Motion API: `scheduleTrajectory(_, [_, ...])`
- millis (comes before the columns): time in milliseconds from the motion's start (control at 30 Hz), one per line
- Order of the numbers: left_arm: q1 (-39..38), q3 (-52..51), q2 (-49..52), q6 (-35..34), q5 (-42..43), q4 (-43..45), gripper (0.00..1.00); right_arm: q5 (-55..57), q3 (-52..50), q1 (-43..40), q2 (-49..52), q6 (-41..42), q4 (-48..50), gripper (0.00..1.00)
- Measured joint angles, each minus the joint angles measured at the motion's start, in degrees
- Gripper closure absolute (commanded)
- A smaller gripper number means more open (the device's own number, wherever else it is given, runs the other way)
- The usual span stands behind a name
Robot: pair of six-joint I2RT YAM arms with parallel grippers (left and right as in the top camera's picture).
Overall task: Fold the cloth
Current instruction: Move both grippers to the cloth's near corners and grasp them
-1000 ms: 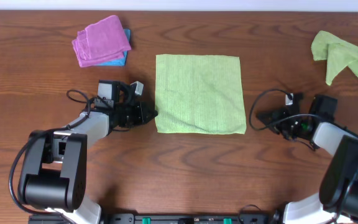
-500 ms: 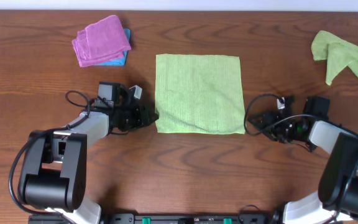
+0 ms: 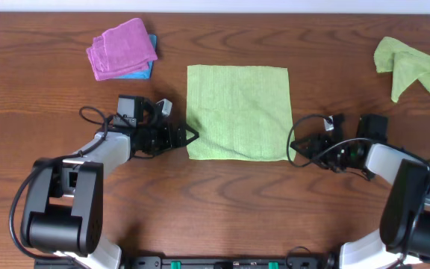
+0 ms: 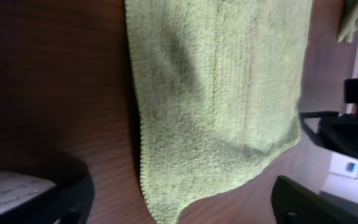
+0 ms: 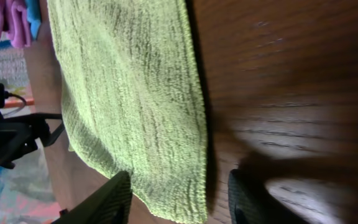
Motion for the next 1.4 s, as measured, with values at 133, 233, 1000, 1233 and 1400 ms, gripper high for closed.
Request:
scheduleTrajectory(133, [-0.66,0.07,-0.11,-0.02,0.09,0.02,0.05,-0.26,0.39,0.66,-0.02,-0.20,-0.42,0.33])
scheduleTrajectory(233, [-2.03,0.07,-0.11,-0.04,-0.11,0.22,0.05,-1.18,0.74,0.70,-0.09,-0.24,-1.22,0.24])
scheduleTrajectory(1000, [-3.43,-0.15,0.28,-6.27,-0.04,2.99,0.00,-1.95,1.49,0.94,-0.55,-0.59,-5.33,0.18])
scheduleTrajectory(1233, [-3.43,-0.17,0.24,-7.74,-0.02,2.56,0.08,-1.66,1.49,0.98,-0.55,-0.59,-5.31,0.20])
scheduleTrajectory(1400, [-3.43,-0.17,0.24,-9.07,-0.13,2.14,0.09,-1.33,1.49,1.03,-0.57,-0.59,-5.27,0.20])
